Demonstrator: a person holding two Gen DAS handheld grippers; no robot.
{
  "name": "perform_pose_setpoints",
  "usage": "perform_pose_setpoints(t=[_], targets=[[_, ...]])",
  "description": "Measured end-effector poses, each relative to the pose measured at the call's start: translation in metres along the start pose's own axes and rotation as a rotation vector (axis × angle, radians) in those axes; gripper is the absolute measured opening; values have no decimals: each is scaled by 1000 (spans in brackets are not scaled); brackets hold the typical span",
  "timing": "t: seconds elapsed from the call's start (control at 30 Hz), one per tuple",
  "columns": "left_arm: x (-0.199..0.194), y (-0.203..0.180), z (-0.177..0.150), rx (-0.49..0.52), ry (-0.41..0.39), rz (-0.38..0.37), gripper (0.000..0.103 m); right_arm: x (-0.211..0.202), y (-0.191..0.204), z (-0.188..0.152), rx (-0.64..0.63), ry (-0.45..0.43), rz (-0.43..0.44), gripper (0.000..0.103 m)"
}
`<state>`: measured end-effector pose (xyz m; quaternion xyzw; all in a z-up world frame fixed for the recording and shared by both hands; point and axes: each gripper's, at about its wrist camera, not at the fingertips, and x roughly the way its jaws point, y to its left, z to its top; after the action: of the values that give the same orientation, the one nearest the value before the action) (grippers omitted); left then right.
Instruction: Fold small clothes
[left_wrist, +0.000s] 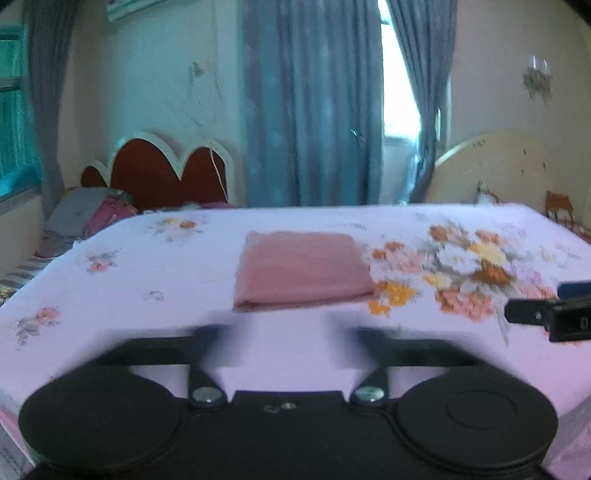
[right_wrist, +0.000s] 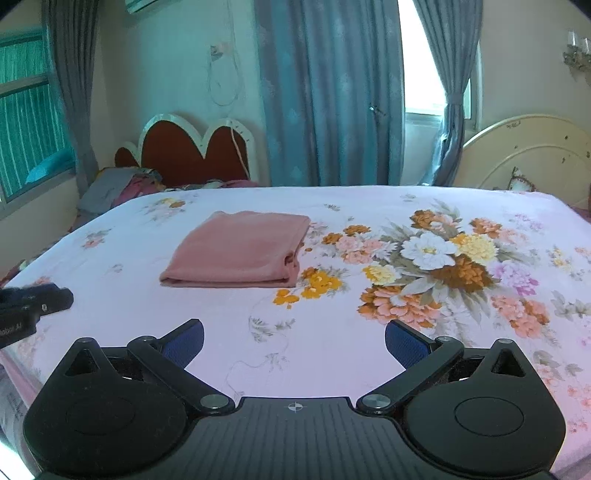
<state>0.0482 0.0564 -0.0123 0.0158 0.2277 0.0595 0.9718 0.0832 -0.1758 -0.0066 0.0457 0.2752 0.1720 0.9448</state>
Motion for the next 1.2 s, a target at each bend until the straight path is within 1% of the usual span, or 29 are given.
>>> perform_pose_setpoints(t=[0.03, 0.07, 0.1, 0.13, 0.3, 0.37, 0.5, 0.67, 0.83, 1.2], targets=[[0, 1, 1, -16, 1, -41, 103, -4, 1, 1, 3, -3, -6, 103], [3, 1, 3, -22, 31, -84, 103, -5, 1, 2, 5, -3, -12, 103], [4, 0, 4, -34, 39, -91, 103, -7, 1, 3, 3, -4, -19, 103], [4, -2, 4, -34, 32, -80, 103, -9, 2, 3, -2, -6, -21, 103], [3, -10, 6, 4, 32, -84, 103, -16, 6, 5, -22, -12, -15, 103], [4, -10, 7, 12, 29, -71, 103, -19, 8, 5, -33, -18, -12, 103], [-8, -13, 3, 26, 16, -48, 103, -20, 14, 6, -55, -22, 1, 103], [-11, -8, 2, -11, 17, -73, 103, -20, 18, 8, -64, -21, 9, 103], [-13, -5, 1, 10, 17, -41, 102, -19, 20, 8, -72, -22, 12, 103], [-15, -2, 3, 17, 3, -53, 102, -21, 21, 10, -74, -29, 10, 103]])
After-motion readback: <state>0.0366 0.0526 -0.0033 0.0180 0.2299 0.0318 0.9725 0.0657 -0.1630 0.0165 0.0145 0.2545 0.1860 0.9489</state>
